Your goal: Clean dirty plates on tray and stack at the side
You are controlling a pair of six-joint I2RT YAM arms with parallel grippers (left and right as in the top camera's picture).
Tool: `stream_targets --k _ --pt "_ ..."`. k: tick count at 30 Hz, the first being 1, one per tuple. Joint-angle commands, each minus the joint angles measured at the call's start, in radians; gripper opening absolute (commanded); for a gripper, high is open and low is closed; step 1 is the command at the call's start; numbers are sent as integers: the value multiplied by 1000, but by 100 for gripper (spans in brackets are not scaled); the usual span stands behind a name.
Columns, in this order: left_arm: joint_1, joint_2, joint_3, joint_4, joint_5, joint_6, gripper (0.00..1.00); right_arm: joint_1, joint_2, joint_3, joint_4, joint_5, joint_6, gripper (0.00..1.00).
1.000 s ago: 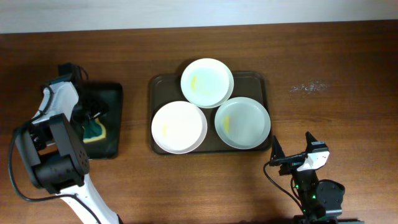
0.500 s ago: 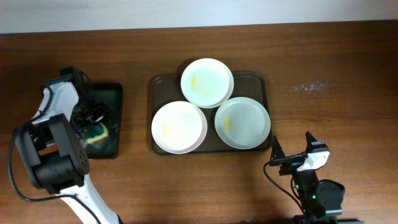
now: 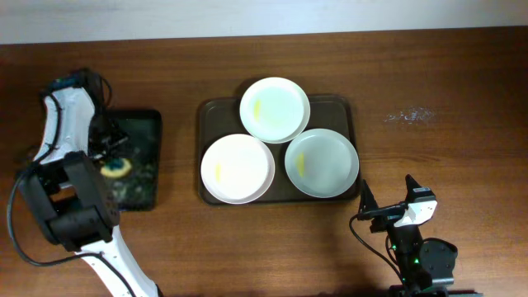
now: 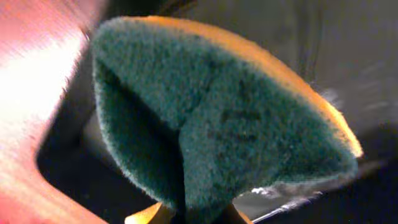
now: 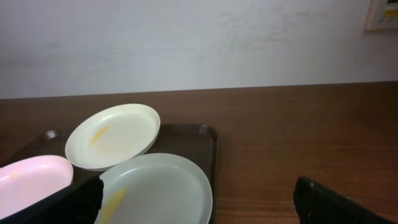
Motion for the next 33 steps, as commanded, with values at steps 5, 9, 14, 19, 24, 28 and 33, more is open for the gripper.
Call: stream_targets --k 5,9,14,19,24,28,33 --pt "3 -98 64 27 121 62 0 -6 -7 -7 -4 5 0 98" --pt "3 -98 -178 180 114 62 0 -6 -7 -7 -4 5 0 98" --pt "3 -233 27 15 171 118 0 -6 -7 -7 -4 5 0 98" --pt "3 -309 -108 93 134 118 0 -6 -7 -7 -4 5 0 98" --pt "-7 -391 -43 37 255 179 0 -6 -7 -7 -4 5 0 98" --pt "-145 -548 -26 21 455 179 0 -6 -7 -7 -4 5 0 98" --pt "-498 -530 -280 174 447 187 0 -6 -7 -7 -4 5 0 99"
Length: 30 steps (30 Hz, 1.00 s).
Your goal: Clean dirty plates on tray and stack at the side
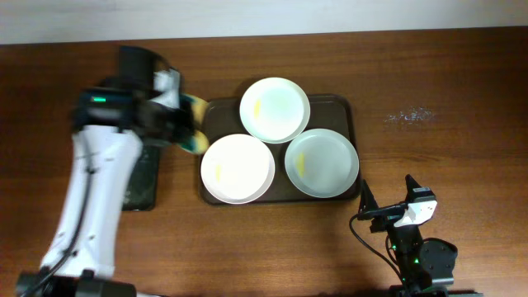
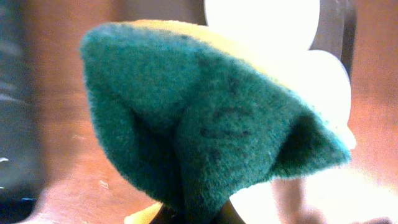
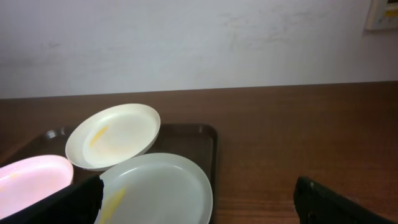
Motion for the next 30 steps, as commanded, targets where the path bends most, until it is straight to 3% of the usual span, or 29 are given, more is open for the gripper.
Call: stream_targets --k 1,5,8,10,13,15,16,19,20,22,27,30 --pt "-138 15 -219 140 3 -54 0 -6 -7 -7 -3 5 0 98" --pt "-224 16 -473 428 -10 -190 0 -6 -7 -7 -3 5 0 98" --pt "-311 24 -606 631 -217 -304 0 -6 -7 -7 -3 5 0 99" --pt "-342 43 -613 659 -334 -304 0 -6 -7 -7 -3 5 0 98" --pt "-347 115 -613 701 -345 -304 2 -6 -7 -7 -3 5 0 98" --pt "-347 123 -610 702 -345 -304 67 -6 -7 -7 -3 5 0 98" --pt "-347 113 -591 685 -344 -304 76 -6 -7 -7 -3 5 0 98" --pt "-347 -14 -441 466 -338 -304 82 -6 -7 -7 -3 5 0 98" --pt "-346 -103 -389 369 -339 -304 93 -6 -7 -7 -3 5 0 98" --pt "-346 -218 -388 292 -365 -303 100 -6 -7 -7 -3 5 0 98" --pt "-347 -284 -388 99 -383 -303 99 -6 -7 -7 -3 5 0 98" --pt "-347 -284 -388 67 -383 -303 99 -6 -7 -7 -3 5 0 98"
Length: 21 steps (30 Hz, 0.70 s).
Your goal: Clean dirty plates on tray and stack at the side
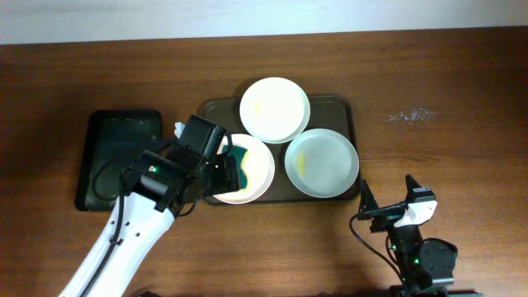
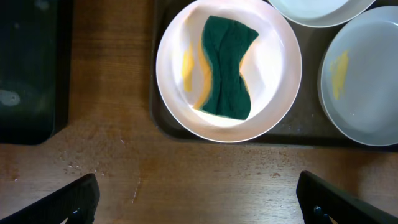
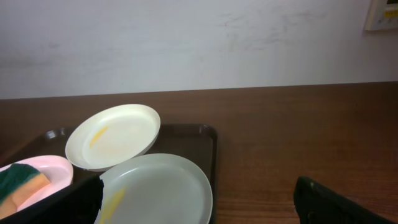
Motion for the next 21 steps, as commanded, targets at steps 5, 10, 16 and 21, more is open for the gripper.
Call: stream_targets --k 5,10,16,21 --pt "-2 1 -2 -11 -14 -2 99 -6 -5 -7 -4 5 0 98" --pt "-2 1 -2 -11 -14 -2 99 -6 -5 -7 93 -174 140 98" --pt "-2 1 -2 -10 -14 -2 100 -6 -5 -7 430 -652 822 98" --pt "-2 1 -2 -6 -14 -2 99 -6 9 300 743 -278 683 98"
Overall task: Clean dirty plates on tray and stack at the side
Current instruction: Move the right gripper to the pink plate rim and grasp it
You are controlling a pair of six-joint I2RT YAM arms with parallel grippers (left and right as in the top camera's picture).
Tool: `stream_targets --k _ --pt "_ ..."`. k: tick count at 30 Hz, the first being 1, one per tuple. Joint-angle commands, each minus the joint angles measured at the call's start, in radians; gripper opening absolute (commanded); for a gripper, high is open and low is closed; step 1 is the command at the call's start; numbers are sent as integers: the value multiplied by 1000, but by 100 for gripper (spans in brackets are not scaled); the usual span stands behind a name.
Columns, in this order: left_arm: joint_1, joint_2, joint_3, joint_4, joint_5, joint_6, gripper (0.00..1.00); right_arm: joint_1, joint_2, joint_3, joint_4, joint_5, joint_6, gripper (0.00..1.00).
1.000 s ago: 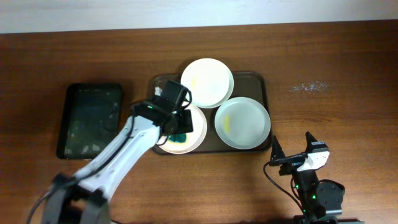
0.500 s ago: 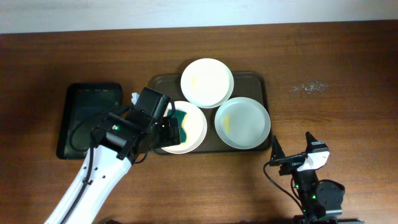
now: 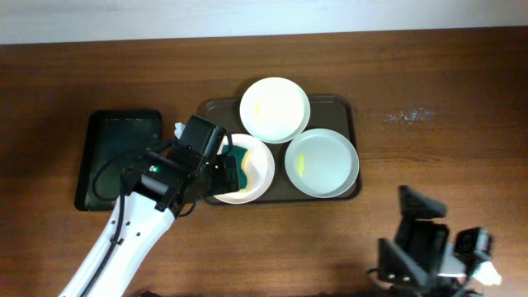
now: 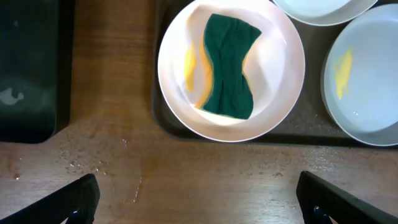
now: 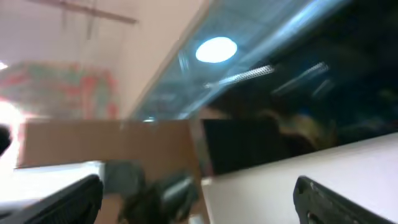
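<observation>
Three pale plates with yellow smears lie on the brown tray (image 3: 342, 106): a far plate (image 3: 275, 110), a right plate (image 3: 322, 162) and a near-left plate (image 4: 273, 93). On the near-left plate a green and yellow sponge (image 4: 228, 66) rests loose, also in the overhead view (image 3: 241, 167). My left gripper (image 4: 199, 208) hovers above it, open and holding nothing. My right gripper (image 5: 199, 205) is open too, at the table's front right (image 3: 429, 247). It is tilted upward, so its blurred view shows only the room.
A black basin (image 3: 115, 157) holding some water sits left of the tray. Water drops (image 4: 81, 163) speckle the wood in front of it. Faint white marks (image 3: 408, 115) lie on the table to the tray's right.
My right arm has moved: it faced the tray from the front edge, and now it is raised and tilted up, its view blurred. The left gripper and sponge have hardly shifted.
My left gripper was first shut on the sponge in the black basin. Then it held the sponge near the tray's left edge. After that the sponge lay on the near-left plate with the gripper open above it. It lies there still, and the right arm has turned upward.
</observation>
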Motion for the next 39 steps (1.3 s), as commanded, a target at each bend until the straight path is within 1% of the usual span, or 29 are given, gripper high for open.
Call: stream_targets --k 1,2,3,5,7,8,9,10,11,12,14,15,16,17,18,19,20,21,22,23,24,25,26,29,32,35,37,38,39 --pt "-2 0 1 -1 -11 -2 99 -5 30 310 -264 131 -202 98" --pt "-2 0 1 -1 -11 -2 99 -5 89 490 -502 130 -353 98" --pt "-2 0 1 -1 -11 -2 99 -5 178 662 -728 130 -470 98" --pt "-2 0 1 1 -11 -2 99 -5 336 891 -1029 113 -569 98" --pt "-2 0 1 2 -11 -2 99 -5 596 1191 -1419 30 -669 98" --pt "-2 0 1 2 -11 -2 99 -5 703 1311 -1575 12 -688 98" --pt "-2 0 1 2 -11 -2 99 -5 847 1469 -1781 -12 -688 99" --pt "-2 0 1 2 -11 -2 99 -5 941 1561 -1903 -59 -687 98" --pt "-2 0 1 2 -11 -2 99 -5 1002 1603 -1942 -183 -687 98" --pt "-2 0 1 2 -11 -2 99 -5 1036 1604 -1944 -285 -683 98" --pt "-2 0 1 2 -11 -2 99 -3 1107 1603 -1944 -375 -677 98" --pt "-2 0 1 2 -11 -2 99 30 1150 1603 -1968 -294 -687 98" --pt "-2 0 1 2 -11 -2 99 79 1178 1603 -1994 -163 -686 94" --pt "-2 0 1 2 -11 -2 99 145 1211 1603 -2017 -17 -658 86" --pt "-2 0 1 2 -11 -2 99 197 1238 1603 -2032 109 -623 82" --pt "-2 0 1 2 -11 -2 99 303 1309 1603 -2054 293 -567 75" --pt "-2 0 1 2 -11 -2 100 378 1375 1602 -2063 359 -525 72" --pt "-2 0 1 -1 -8 -2 99 436 1458 1601 -2059 405 -494 63" --pt "-2 0 1 0 -12 -2 99 468 1536 1601 -2053 449 -460 57" --pt "-2 0 1 2 -12 -2 99 487 1638 1601 -2036 455 -429 47" --pt "-2 2 1 2 -12 -2 100 499 1754 1601 -1992 412 -422 29" --pt "-2 6 1 2 -12 -2 100 499 1814 1601 -1960 383 -424 27" --pt "-2 11 1 2 -12 -2 91 499 1861 1601 -1932 362 -424 27" --pt "11 78 1 2 -11 -2 88 499 1982 1601 -1870 362 -456 29" --pt "54 146 1 4 -8 -2 88 499 2041 1595 -1819 364 -459 29" --pt "98 186 1 7 -7 -2 87 499 2105 1595 -1807 364 -459 29" --pt "118 211 1 26 2 21 88 500 2139 1595 -1799 324 -528 29" --pt "119 224 1 48 35 62 89 500 2156 1592 -1796 323 -539 29" --pt "119 230 1 51 42 64 91 500 2164 1587 -1790 323 -549 29"
